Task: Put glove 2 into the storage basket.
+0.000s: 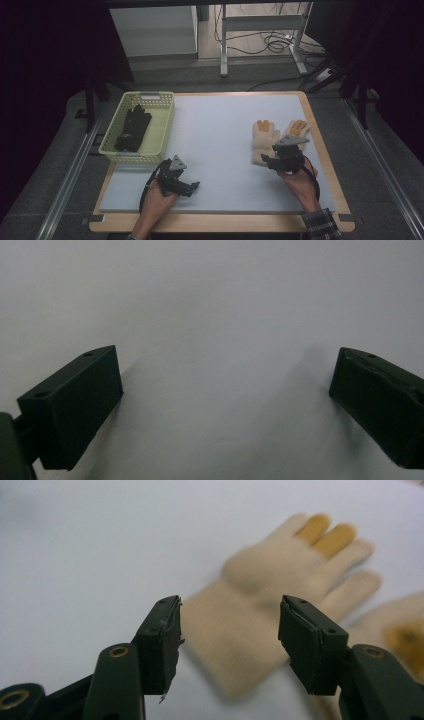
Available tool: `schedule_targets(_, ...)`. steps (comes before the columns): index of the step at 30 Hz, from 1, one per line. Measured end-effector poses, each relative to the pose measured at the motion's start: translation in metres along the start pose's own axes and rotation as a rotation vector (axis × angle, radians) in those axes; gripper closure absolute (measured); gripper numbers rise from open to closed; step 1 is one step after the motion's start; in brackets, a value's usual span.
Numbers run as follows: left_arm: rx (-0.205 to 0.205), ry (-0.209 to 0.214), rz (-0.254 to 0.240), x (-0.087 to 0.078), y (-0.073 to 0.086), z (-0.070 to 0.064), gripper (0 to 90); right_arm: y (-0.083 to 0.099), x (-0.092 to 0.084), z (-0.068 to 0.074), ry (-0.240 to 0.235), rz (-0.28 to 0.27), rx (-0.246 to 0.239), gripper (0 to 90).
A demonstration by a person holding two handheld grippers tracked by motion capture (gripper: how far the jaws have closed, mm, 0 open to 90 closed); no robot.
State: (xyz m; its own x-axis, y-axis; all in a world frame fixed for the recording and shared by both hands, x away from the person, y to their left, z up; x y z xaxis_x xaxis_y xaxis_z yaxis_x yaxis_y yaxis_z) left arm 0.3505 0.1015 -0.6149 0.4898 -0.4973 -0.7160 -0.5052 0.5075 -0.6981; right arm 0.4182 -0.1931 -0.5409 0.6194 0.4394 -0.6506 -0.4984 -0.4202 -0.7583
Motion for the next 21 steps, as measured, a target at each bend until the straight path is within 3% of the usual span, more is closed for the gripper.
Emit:
schedule_targets(2,0.0,0.0,0.0,0.0,0.0,0.0,0.6,-0.009,0.007,-0.009,0.015,0.003,0.0,39.9)
schedule_targets(6,0.0,0.0,0.0,0.0,0.0,0.0,0.7,-0.018,0.033,-0.026,0.023,0.038,0.008,26.3)
schedule_targets(13,0.0,0.0,-0.001,0.0,0.0,0.0,0.7,-0.011,0.074,-0.04,0.005,0.111,0.039,19.2)
schedule_targets(16,0.0,0.0,-0.001,0.0,0.0,0.0,0.7,-0.008,0.082,-0.038,-0.026,0.11,0.069,32.2)
schedule_targets(18,0.0,0.0,-0.001,0.0,0.0,0.0,0.7,-0.008,0.081,-0.036,-0.022,0.098,0.062,44.2)
schedule_targets(21,0.0,0.0,-0.001,0.0,0.0,0.0,0.7,-0.007,0.077,-0.031,-0.009,0.112,0.059,52.9)
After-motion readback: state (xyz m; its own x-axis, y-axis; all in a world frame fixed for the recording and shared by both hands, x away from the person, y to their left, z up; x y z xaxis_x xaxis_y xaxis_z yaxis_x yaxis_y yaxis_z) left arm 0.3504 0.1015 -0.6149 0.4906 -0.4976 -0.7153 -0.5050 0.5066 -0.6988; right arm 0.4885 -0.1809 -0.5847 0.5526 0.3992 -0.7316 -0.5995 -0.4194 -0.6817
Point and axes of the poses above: each handheld gripper's, and its own axes: x roughly forward along the jaws, y roughly out of its underside, z roughly to its left, the point moved 9 cm from there along x, roughly forward along the jaws, and after that the axes turned 3 degrees about x, right-handed, at the moved point
